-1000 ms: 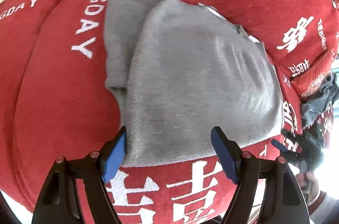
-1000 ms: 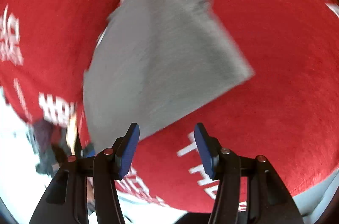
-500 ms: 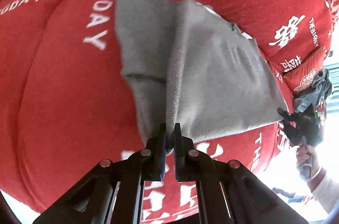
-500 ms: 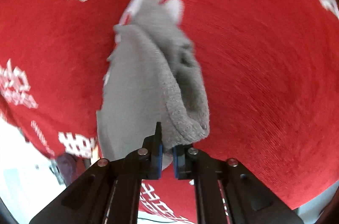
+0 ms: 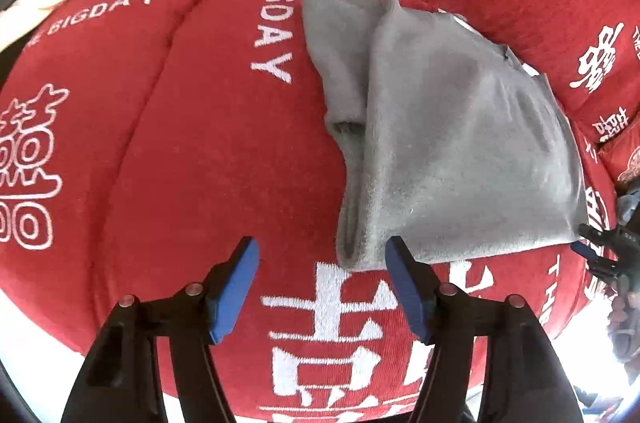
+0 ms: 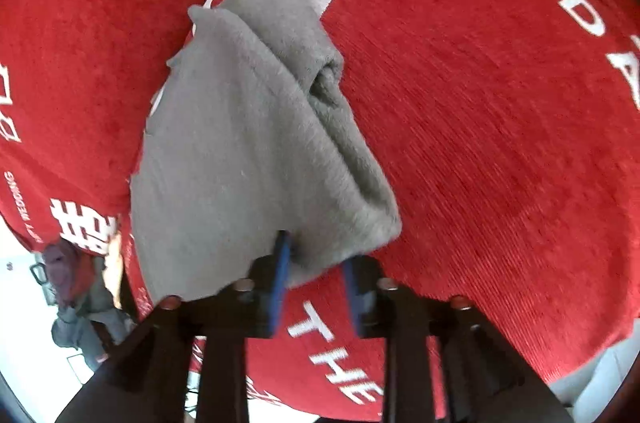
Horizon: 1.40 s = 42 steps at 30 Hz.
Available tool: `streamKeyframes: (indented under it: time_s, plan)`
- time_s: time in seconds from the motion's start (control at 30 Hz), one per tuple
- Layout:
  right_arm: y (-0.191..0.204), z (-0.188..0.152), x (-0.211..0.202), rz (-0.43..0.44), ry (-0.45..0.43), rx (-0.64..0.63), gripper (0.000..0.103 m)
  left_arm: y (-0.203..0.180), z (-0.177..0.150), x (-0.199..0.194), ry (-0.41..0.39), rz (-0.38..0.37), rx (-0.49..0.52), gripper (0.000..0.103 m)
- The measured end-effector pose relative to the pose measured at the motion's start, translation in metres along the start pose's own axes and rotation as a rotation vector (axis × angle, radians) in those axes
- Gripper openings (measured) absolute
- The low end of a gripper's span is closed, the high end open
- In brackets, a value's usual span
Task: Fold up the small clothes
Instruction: 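Fold the held side over onto the rest of the sweater and release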
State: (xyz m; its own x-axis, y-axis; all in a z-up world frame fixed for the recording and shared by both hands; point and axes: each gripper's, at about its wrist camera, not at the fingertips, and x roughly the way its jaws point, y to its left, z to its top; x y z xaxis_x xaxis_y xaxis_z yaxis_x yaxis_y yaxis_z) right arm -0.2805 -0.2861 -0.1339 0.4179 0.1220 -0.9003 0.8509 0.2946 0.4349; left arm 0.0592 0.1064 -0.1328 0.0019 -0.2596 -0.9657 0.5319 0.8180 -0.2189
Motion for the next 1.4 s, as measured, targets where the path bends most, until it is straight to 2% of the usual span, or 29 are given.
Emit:
streamKeyframes:
  time_s: [0.17,0.37,0.43,0.53,0.63,0.73,0.8,0.93,1.0,1.13,1.2,1.23,1.33,1.4]
  plan:
    - [0.027,-0.017,-0.012,-0.026,-0.022,-0.084,0.046,-0.015,0.013,-0.013,-0.062,0.036,0.021,0.066]
    - [0.076,-0.022,-0.011,-0.045,-0.06,-0.25,0.046,-0.039,0.062,-0.014,-0.142,-0.051,0.025,0.066]
    - [0.094,-0.015,-0.008,-0.077,-0.079,-0.319,0.046,-0.054,0.08,-0.001,-0.141,-0.053,0.029,0.066]
    - [0.119,0.006,-0.001,-0.141,-0.118,-0.417,0.046,-0.071,0.103,0.018,-0.15,0.003,0.041,0.066]
    - [0.133,0.037,0.003,-0.175,-0.168,-0.452,0.045,-0.077,0.121,0.033,-0.137,0.035,0.024,0.066]
    - [0.138,0.071,0.004,-0.195,-0.21,-0.441,0.045,-0.081,0.136,0.043,-0.138,0.084,0.005,0.066]
    - [0.145,0.091,0.01,-0.207,-0.221,-0.448,0.041,-0.082,0.146,0.05,-0.151,0.127,-0.003,0.066]
    - [0.155,0.124,0.029,-0.155,-0.195,-0.451,0.026,-0.078,0.166,0.066,-0.152,0.188,-0.026,0.066]
    - [0.158,0.136,0.042,-0.138,-0.169,-0.452,0.025,-0.073,0.172,0.074,-0.152,0.233,-0.041,0.066]
    - [0.15,0.157,0.068,-0.21,-0.148,-0.438,0.025,-0.055,0.179,0.082,-0.154,0.23,-0.112,0.07]
    - [0.136,0.17,0.066,-0.243,-0.192,-0.366,0.022,-0.05,0.178,0.082,-0.152,0.223,-0.116,0.07]
    - [0.128,0.176,0.063,-0.25,-0.214,-0.312,0.026,-0.05,0.178,0.081,-0.151,0.226,-0.109,0.07]
    - [0.095,0.189,0.05,-0.136,-0.224,-0.106,0.026,-0.053,0.177,0.076,-0.141,0.242,-0.083,0.07]
    - [0.09,0.189,0.043,-0.113,-0.22,-0.094,0.026,-0.054,0.174,0.071,-0.134,0.241,-0.072,0.07]
